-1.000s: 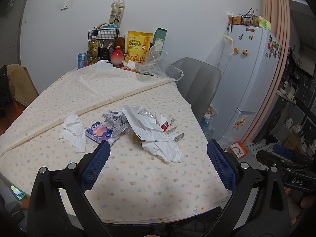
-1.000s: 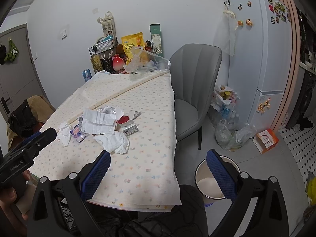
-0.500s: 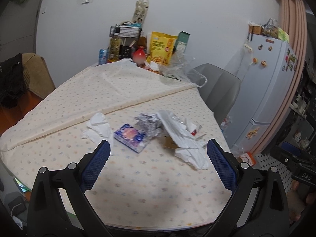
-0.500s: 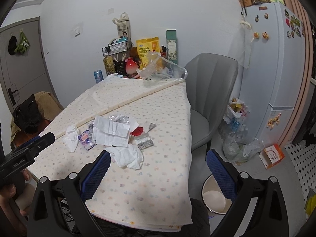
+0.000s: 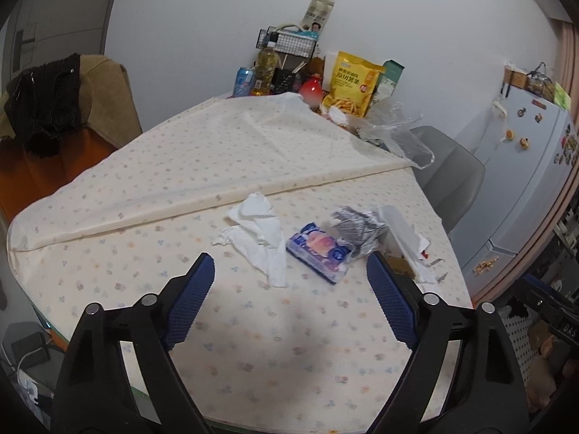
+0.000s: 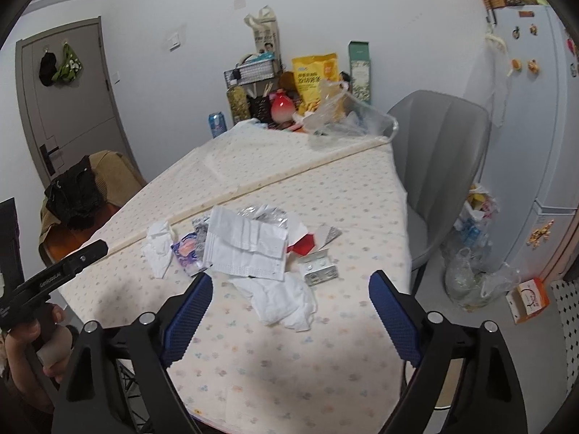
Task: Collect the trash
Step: 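Reach the right tool to the white tissue and close on it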
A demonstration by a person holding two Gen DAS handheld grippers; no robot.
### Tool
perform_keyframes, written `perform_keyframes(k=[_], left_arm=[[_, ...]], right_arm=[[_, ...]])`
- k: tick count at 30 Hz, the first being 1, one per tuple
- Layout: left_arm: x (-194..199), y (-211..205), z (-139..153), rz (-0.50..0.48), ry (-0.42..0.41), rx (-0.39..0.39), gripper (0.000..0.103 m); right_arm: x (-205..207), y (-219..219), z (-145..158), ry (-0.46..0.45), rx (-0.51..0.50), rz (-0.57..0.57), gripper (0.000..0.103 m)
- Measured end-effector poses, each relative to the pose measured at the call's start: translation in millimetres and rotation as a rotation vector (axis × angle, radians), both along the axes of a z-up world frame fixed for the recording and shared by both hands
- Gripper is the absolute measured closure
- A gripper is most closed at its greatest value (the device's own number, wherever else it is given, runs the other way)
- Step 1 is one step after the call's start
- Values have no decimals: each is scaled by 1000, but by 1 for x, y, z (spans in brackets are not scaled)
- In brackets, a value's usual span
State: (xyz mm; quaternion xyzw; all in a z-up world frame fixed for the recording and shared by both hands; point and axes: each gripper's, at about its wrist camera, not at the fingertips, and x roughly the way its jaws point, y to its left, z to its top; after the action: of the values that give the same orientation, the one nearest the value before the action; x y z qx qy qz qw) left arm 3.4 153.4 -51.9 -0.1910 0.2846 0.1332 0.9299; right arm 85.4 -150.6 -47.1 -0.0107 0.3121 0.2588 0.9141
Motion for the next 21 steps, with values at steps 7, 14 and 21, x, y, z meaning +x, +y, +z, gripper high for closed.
perform_keyframes(k=[7, 14, 21], left_arm=[[14, 11, -21, 9, 55, -22, 26], [41, 16, -45, -1, 135, -46, 44], [68, 17, -60, 10, 184, -47, 54]], right_arm=[[21, 26, -36, 98, -32, 66, 33], [44, 37, -72, 211, -38, 98, 55], [50, 46, -86, 230, -66, 121, 57]])
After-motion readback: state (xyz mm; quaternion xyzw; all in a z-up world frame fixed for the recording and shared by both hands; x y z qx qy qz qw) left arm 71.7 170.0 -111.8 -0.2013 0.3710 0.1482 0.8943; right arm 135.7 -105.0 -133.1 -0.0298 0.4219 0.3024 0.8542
